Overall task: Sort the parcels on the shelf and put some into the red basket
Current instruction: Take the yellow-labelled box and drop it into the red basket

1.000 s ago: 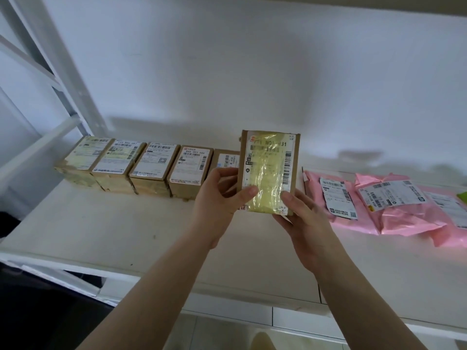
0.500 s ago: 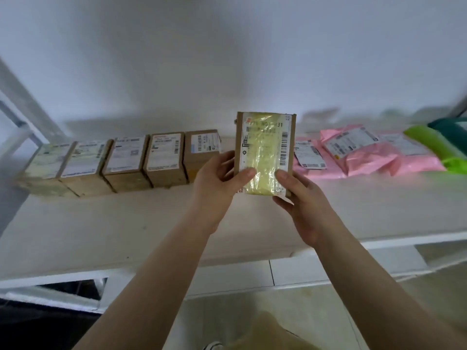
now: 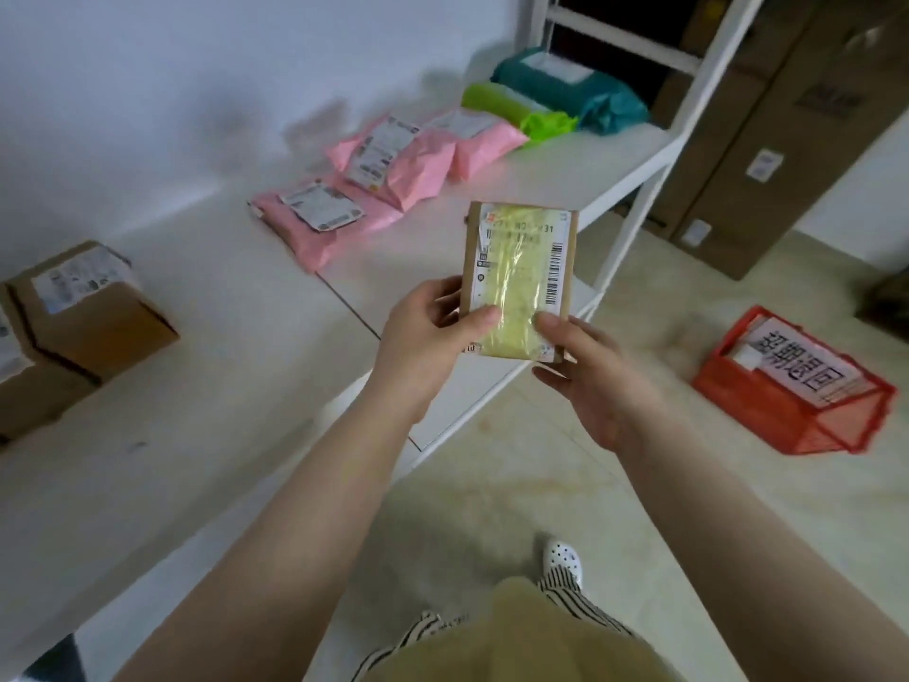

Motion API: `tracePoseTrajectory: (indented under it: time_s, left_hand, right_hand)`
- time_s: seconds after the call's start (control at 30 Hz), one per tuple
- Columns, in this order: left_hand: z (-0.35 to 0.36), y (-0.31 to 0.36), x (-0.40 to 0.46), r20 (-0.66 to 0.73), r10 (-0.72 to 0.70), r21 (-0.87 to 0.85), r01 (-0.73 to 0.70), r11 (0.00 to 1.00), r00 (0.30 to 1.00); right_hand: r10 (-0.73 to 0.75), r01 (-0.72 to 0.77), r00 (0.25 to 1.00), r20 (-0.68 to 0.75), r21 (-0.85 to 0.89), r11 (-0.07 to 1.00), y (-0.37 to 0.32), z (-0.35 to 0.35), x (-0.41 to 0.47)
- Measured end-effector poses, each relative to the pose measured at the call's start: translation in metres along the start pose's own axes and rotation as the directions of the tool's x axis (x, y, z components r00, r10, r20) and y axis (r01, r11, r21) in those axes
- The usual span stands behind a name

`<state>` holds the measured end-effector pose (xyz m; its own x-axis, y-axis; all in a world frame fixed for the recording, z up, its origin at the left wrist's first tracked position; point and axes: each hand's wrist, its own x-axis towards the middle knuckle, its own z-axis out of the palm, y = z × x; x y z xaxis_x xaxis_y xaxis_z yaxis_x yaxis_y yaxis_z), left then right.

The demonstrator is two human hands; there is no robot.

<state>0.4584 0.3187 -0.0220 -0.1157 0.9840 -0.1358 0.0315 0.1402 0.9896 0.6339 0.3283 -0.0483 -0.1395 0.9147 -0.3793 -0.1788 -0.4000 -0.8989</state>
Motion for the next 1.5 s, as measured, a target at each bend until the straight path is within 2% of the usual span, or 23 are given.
tracePoseTrajectory:
  time_s: [0.27,0.4,0.53,0.93,1.17,1.3,1.4,1.5]
  left_hand:
    - [0.196,-0.027,0.043,0.241,-0.095,0.122,0.067,0.99,0.966]
    - [0.31,-0.04,0.057,0.348,-0.165,0.132,0.126,0.983,0.923]
    - [0.405,-0.052,0.073,0.427,-0.242,0.157,0.193,0.969,0.871]
    - [0.603,-0.049,0.162,0.535,-0.295,0.275,0.167,0.947,0.792]
    - [0.73,-0.059,0.262,0.621,-0.334,0.294,0.184,0.938,0.709]
    - [0.807,-0.054,0.311,0.685,-0.349,0.309,0.179,0.934,0.639]
    - [0.858,-0.055,0.34,0.694,-0.391,0.331,0.214,0.919,0.604]
    - [0.901,-0.069,0.361,0.67,-0.432,0.356,0.249,0.901,0.604]
  right_hand:
    - [0.042,-0.015,0.968,-0.248,0.113,0.994,-0.001,-0.195,0.002]
    - [0.082,-0.04,0.932,-0.353,0.125,0.991,-0.008,-0.3,-0.001]
    - [0.096,-0.047,0.912,-0.4,0.129,0.991,-0.02,-0.387,-0.006]
    - [0.143,-0.029,0.856,-0.497,0.23,0.973,-0.06,-0.565,0.057]
    - [0.176,-0.012,0.802,-0.57,0.28,0.96,-0.105,-0.676,0.136]
    - [0.191,0.036,0.761,-0.62,0.334,0.942,-0.135,-0.74,0.175]
    - [0.199,0.046,0.744,-0.638,0.346,0.937,-0.146,-0.787,0.199]
    - [0.233,0.034,0.736,-0.635,0.38,0.925,-0.147,-0.83,0.224]
